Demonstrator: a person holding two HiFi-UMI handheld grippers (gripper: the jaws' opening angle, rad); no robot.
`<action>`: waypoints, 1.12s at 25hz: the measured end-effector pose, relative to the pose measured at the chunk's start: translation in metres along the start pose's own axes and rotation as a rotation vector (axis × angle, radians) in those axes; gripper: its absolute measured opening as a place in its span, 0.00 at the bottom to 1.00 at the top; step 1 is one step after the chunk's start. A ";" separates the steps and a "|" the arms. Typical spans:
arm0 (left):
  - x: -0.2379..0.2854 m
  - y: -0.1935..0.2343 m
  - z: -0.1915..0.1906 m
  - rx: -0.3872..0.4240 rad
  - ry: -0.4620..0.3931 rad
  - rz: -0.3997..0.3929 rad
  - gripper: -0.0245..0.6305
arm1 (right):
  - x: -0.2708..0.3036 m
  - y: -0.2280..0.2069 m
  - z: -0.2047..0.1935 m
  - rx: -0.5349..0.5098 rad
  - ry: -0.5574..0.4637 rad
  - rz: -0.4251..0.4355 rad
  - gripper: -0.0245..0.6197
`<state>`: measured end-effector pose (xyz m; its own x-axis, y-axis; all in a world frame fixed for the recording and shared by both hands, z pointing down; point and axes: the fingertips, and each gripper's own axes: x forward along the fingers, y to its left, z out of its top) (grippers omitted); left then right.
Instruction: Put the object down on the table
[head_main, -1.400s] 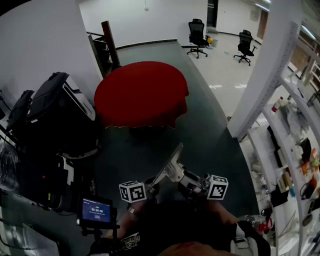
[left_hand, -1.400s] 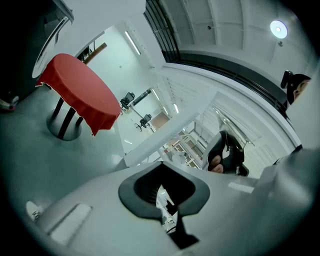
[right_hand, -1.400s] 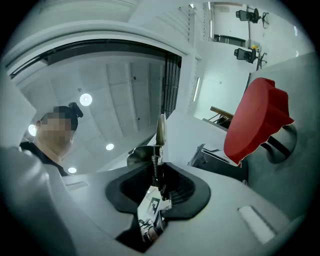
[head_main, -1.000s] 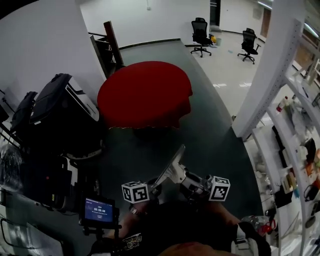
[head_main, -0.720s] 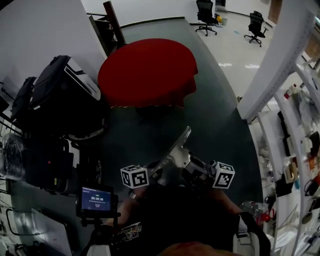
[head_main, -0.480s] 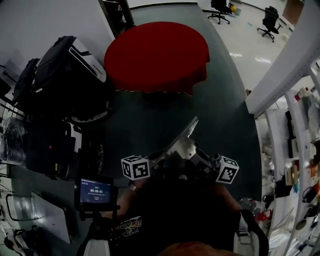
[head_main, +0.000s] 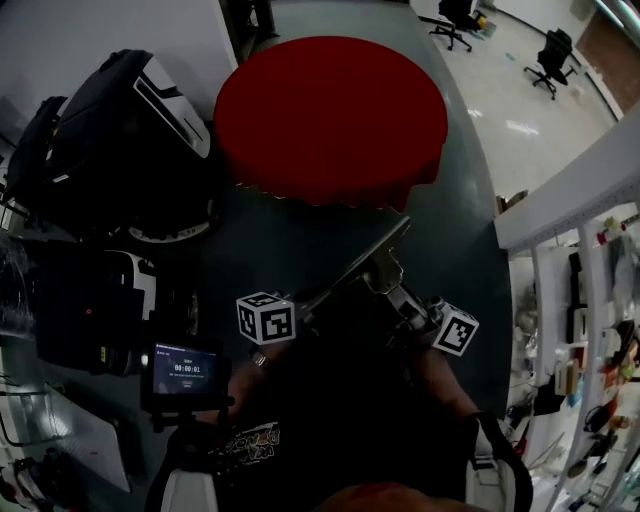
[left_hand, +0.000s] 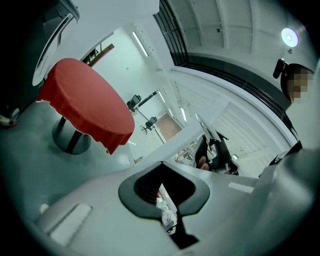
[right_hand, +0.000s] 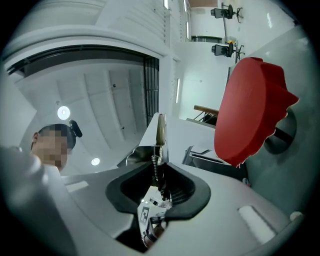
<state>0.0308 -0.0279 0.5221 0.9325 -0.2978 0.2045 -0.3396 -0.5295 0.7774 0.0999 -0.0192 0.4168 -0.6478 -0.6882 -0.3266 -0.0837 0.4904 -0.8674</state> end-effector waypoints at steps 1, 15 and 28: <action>-0.006 0.013 0.019 0.012 0.001 -0.004 0.06 | 0.025 -0.009 0.005 -0.012 -0.003 -0.013 0.18; -0.046 0.093 0.148 0.201 -0.028 0.057 0.06 | 0.180 -0.263 0.120 -0.079 0.047 -0.487 0.18; -0.047 0.164 0.237 0.067 -0.274 0.420 0.06 | 0.277 -0.544 0.198 0.381 -0.041 -0.716 0.18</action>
<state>-0.0980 -0.2890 0.4984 0.6500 -0.6891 0.3204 -0.6939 -0.3663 0.6200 0.1163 -0.5824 0.7237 -0.5062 -0.7887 0.3487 -0.1986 -0.2869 -0.9371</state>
